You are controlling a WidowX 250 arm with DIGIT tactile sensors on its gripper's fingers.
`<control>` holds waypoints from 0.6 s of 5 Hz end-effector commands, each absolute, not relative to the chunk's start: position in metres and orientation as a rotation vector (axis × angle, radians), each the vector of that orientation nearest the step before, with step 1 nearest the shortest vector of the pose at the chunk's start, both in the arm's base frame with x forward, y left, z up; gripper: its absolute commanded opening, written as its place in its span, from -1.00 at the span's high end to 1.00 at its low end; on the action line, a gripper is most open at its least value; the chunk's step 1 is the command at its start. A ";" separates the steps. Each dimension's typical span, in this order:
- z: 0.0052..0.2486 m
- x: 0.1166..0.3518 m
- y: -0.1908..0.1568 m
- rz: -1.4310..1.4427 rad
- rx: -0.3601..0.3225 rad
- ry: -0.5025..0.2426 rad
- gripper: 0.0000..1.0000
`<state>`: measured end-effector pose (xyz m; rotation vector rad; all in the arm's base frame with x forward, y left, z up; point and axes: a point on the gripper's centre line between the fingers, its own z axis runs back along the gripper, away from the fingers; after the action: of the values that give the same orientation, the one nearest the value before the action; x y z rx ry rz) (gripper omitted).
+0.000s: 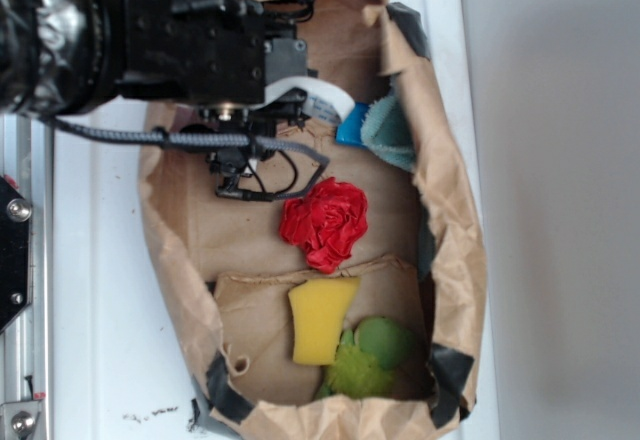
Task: Grab the rock.
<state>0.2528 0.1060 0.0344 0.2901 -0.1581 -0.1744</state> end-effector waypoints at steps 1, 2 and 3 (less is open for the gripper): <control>0.030 0.259 0.104 -0.206 0.348 -0.206 -1.00; 0.028 0.259 0.104 -0.179 0.354 -0.208 1.00; 0.030 0.260 0.105 -0.173 0.354 -0.211 1.00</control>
<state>0.2576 0.1009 0.0265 0.3440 -0.2032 -0.1768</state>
